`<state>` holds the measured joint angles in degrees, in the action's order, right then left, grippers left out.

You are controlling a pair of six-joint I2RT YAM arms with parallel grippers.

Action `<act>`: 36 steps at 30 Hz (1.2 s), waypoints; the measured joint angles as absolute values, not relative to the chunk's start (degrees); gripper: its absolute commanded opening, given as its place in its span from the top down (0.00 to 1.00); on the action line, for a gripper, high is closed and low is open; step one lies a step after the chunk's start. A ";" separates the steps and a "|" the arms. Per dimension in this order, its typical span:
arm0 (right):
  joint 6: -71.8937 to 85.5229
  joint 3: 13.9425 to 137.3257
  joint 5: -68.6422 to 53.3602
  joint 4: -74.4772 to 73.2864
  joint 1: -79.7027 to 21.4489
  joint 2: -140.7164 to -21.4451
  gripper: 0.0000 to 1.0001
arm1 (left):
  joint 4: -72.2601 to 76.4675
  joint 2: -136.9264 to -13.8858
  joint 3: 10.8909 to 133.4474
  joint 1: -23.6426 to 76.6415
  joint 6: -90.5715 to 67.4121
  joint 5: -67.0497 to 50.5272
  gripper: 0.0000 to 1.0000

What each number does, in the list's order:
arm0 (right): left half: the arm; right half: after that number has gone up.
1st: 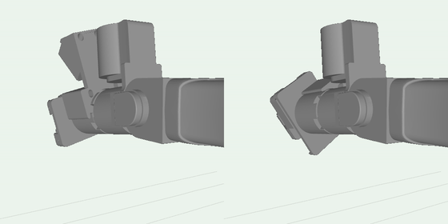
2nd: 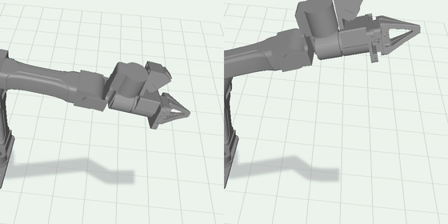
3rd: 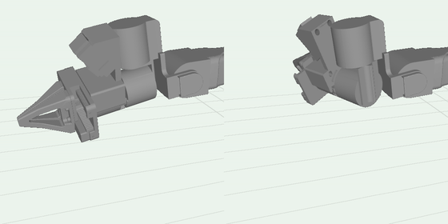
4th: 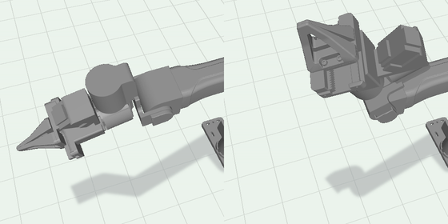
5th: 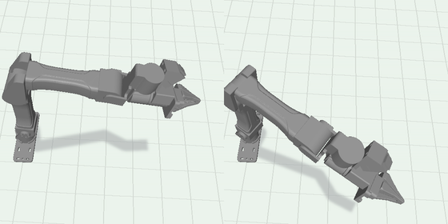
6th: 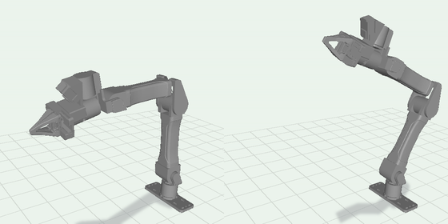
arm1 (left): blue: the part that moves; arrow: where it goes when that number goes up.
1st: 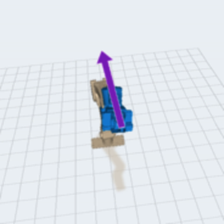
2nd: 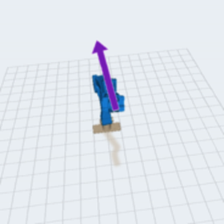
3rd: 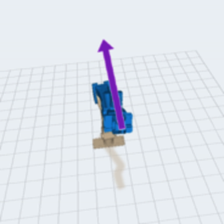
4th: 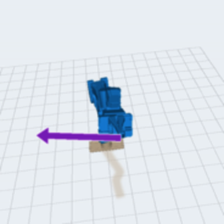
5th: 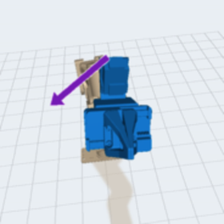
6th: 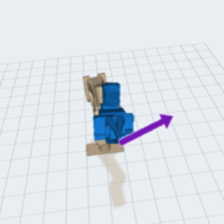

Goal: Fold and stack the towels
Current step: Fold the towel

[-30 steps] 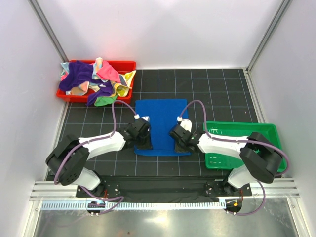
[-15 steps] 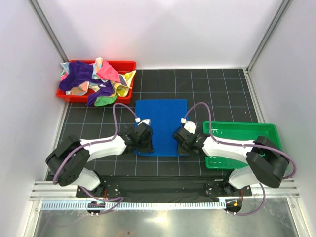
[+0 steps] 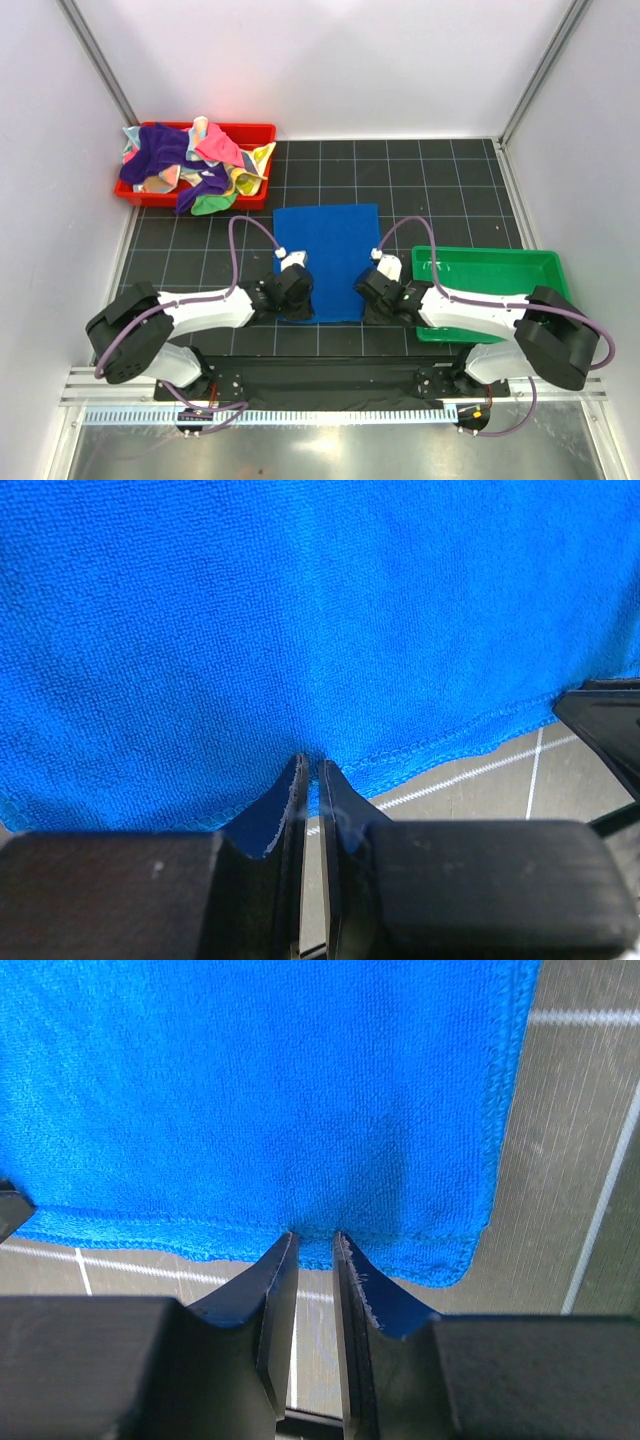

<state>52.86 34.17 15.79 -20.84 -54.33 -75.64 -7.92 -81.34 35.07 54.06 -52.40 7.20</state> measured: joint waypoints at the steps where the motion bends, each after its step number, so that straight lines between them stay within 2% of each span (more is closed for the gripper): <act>1: 53.08 33.98 15.92 -21.04 -54.78 -75.29 0.73 | -7.94 -81.17 34.92 54.63 -52.66 7.53 0.88; 9: 55.90 33.74 17.78 -23.20 -60.51 -73.43 0.73 | -10.57 -78.91 33.89 59.83 -55.57 9.21 0.89; 15: 57.14 33.74 19.07 -25.65 -61.56 -69.47 0.72 | -16.58 -74.00 32.95 60.90 -56.69 10.83 0.85; 18: 57.14 34.00 19.92 -27.49 -61.56 -67.18 0.70 | -19.18 -71.72 32.99 60.90 -56.64 12.14 0.82; 23: 55.37 38.98 23.24 -32.60 -61.28 -66.08 0.66 | -25.69 -68.86 36.88 60.34 -55.35 14.90 0.70; 30: 46.35 53.49 22.92 -33.67 -50.81 -73.73 0.64 | -28.62 -69.38 49.19 45.32 -48.42 15.03 0.65; 36: 38.17 63.86 18.98 -31.53 -40.34 -85.21 0.62 | -29.06 -79.55 60.73 33.93 -40.88 14.90 0.65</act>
<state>38.17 63.86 18.98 -31.53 -40.34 -85.21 -29.06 -79.55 60.73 33.93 -40.88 14.90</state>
